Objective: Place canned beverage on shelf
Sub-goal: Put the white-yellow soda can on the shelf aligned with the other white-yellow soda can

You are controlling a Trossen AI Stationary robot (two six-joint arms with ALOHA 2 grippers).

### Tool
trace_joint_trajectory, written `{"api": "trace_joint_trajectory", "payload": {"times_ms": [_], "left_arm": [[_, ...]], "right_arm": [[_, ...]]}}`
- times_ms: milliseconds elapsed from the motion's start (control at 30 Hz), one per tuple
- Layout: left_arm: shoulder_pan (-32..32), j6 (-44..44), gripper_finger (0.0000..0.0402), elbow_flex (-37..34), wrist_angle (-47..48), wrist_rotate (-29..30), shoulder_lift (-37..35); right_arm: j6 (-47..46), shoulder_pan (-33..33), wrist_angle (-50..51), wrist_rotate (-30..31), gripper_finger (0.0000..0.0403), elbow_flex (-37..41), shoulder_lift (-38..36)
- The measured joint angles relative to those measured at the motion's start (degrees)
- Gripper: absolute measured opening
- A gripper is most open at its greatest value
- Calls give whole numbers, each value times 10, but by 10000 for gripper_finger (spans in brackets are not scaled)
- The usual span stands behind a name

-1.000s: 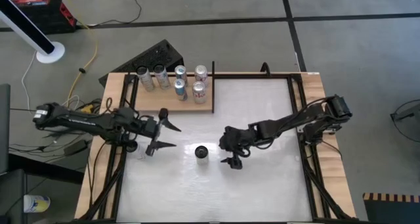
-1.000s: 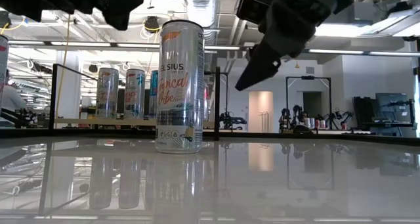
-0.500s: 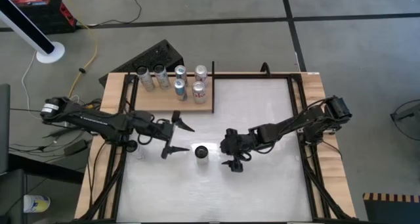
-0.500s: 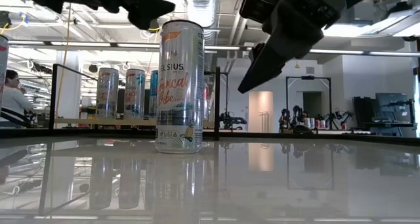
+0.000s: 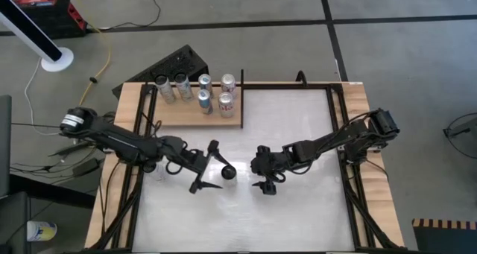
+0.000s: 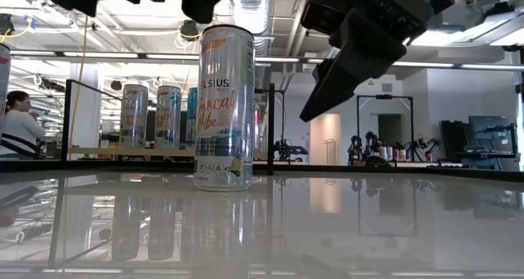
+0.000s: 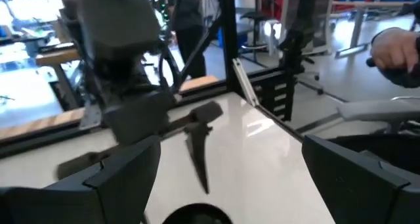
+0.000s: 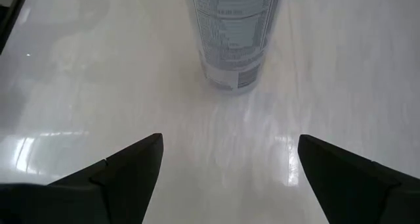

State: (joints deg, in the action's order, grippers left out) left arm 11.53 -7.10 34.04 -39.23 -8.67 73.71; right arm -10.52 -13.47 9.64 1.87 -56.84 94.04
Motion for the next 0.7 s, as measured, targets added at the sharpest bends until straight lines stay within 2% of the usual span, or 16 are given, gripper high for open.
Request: {"api": "trace_joint_trajectory", "payload": {"times_ms": [367,700], "left_arm": [[0,3,359,0,-82,-14,77],[-6,-16,359,0,-57,17,80]], "right_arm": [[0,0,2,0,379,0,0],[0,0,2,0,379,0,0]]}}
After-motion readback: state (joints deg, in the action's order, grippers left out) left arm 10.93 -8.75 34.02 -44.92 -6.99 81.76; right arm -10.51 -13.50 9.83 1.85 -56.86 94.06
